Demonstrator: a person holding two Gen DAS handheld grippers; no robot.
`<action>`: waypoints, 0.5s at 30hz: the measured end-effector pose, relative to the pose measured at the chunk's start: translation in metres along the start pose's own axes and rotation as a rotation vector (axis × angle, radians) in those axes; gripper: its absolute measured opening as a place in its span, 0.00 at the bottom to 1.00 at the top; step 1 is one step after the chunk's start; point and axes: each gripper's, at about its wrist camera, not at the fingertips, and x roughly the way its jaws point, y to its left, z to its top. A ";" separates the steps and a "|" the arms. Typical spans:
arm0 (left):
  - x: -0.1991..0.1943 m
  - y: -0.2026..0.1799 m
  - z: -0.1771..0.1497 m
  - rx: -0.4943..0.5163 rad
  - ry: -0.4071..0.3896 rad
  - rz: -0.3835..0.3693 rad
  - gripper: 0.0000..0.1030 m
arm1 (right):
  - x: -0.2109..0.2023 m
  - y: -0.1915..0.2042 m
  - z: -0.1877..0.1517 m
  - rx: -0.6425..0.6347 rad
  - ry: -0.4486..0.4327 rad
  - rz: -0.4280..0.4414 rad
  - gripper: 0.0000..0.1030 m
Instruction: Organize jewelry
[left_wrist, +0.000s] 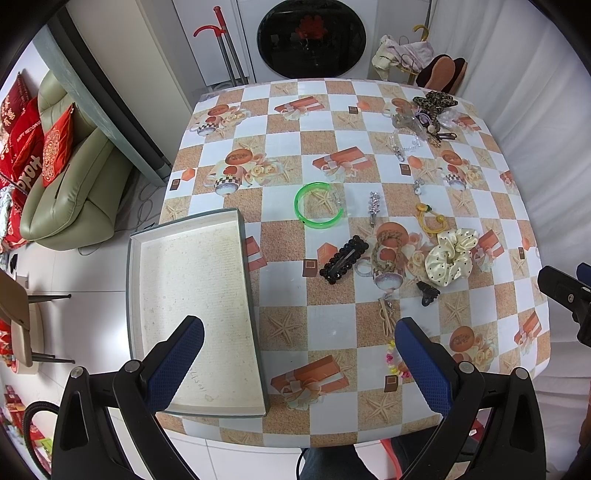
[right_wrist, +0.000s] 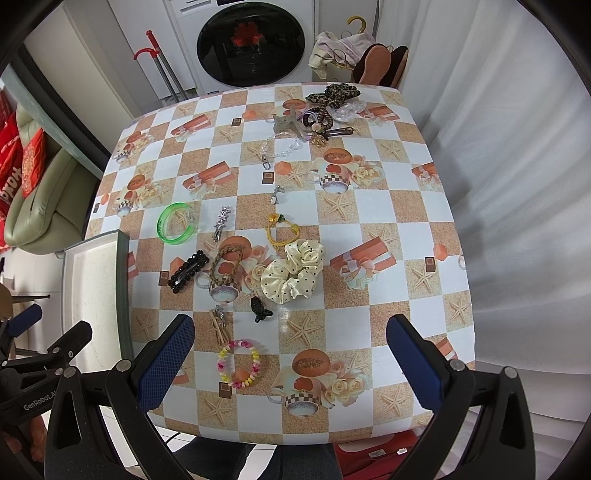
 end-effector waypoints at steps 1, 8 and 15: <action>0.000 0.000 0.000 0.000 0.000 0.000 1.00 | 0.001 -0.001 0.000 0.000 0.000 0.000 1.00; -0.002 0.006 -0.003 0.002 0.003 -0.001 1.00 | 0.002 -0.001 -0.001 0.000 0.003 0.000 1.00; -0.003 0.007 -0.004 0.002 0.005 0.000 1.00 | 0.004 -0.001 -0.001 -0.001 0.004 0.000 1.00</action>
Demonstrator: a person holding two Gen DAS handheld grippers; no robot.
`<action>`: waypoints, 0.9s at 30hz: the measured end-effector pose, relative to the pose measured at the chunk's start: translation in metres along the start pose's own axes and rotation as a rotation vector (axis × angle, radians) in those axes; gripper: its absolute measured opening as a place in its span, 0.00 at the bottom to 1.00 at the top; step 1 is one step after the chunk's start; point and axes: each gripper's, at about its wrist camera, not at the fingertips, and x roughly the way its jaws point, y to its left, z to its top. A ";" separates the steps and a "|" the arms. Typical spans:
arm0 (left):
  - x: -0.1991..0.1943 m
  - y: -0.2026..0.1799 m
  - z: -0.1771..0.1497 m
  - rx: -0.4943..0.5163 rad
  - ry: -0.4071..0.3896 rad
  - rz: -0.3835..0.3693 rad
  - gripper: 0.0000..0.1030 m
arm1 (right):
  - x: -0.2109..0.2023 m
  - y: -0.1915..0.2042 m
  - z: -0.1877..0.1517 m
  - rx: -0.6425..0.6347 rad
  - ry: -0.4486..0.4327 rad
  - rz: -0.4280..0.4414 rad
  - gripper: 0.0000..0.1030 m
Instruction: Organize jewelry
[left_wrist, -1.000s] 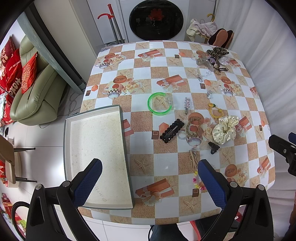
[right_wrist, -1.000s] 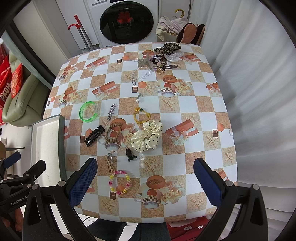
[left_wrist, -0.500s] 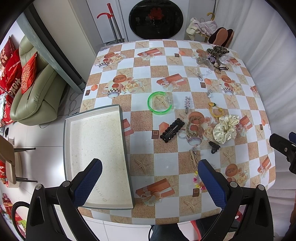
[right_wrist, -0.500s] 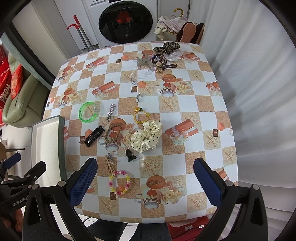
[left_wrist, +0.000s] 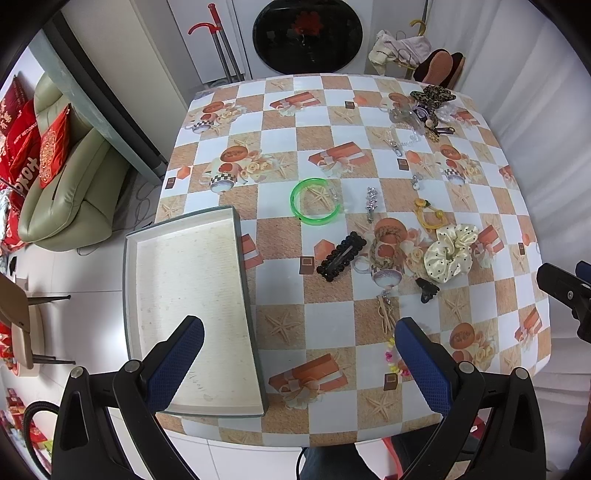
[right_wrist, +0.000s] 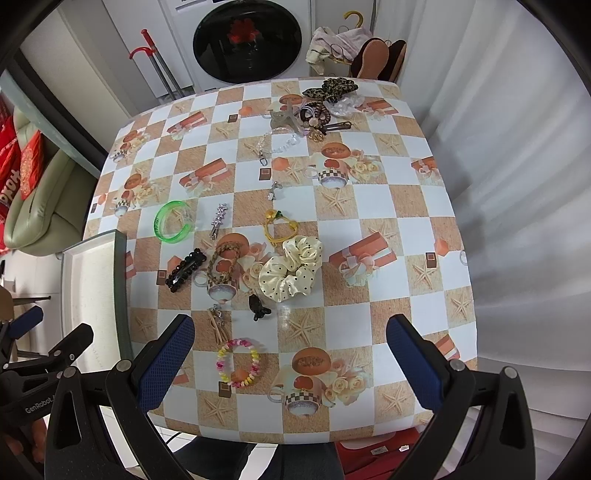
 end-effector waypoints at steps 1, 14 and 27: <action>0.000 0.001 0.000 0.000 0.000 0.000 1.00 | 0.000 0.000 0.000 0.000 0.001 0.000 1.00; 0.020 -0.002 -0.007 -0.005 0.039 -0.010 1.00 | 0.009 -0.004 -0.004 0.019 0.027 0.001 1.00; 0.088 0.003 0.048 -0.080 0.074 -0.074 1.00 | 0.048 -0.027 -0.010 0.108 0.124 0.025 1.00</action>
